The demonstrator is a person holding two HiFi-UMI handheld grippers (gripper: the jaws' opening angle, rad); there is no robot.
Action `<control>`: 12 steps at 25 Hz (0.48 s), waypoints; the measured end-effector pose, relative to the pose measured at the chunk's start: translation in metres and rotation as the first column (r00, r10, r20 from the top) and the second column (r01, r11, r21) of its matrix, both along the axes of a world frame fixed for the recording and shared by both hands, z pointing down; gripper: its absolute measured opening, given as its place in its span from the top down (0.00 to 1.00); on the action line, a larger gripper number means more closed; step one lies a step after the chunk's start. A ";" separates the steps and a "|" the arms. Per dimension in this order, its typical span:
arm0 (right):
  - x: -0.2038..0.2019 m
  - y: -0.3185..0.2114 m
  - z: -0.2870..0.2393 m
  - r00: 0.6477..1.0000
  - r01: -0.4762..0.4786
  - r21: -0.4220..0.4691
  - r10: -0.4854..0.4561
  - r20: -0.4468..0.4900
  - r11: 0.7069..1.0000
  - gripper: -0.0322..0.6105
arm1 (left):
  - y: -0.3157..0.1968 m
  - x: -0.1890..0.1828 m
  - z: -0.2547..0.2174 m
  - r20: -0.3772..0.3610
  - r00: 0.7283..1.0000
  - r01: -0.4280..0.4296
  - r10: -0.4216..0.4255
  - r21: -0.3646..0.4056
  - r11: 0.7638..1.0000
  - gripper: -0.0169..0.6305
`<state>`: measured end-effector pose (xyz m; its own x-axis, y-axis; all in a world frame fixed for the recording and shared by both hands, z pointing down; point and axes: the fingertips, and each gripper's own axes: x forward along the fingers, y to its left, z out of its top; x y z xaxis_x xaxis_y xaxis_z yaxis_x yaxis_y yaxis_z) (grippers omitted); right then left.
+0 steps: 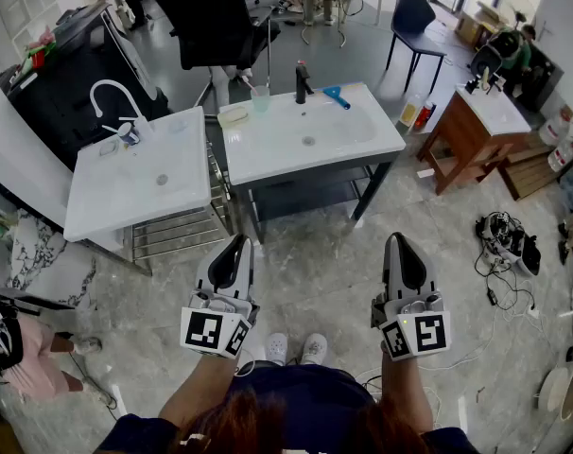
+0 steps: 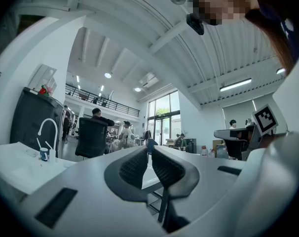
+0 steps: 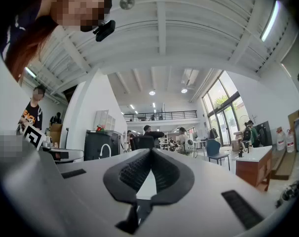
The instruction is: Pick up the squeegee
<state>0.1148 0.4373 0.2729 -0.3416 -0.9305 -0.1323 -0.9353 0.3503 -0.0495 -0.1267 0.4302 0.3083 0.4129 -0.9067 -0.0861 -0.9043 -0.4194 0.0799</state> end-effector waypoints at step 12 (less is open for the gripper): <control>0.019 -0.006 0.004 0.999 0.022 -0.001 -0.022 0.033 1.000 0.92 | -0.004 0.019 0.001 0.001 1.000 0.010 -0.010 0.003 1.000 0.91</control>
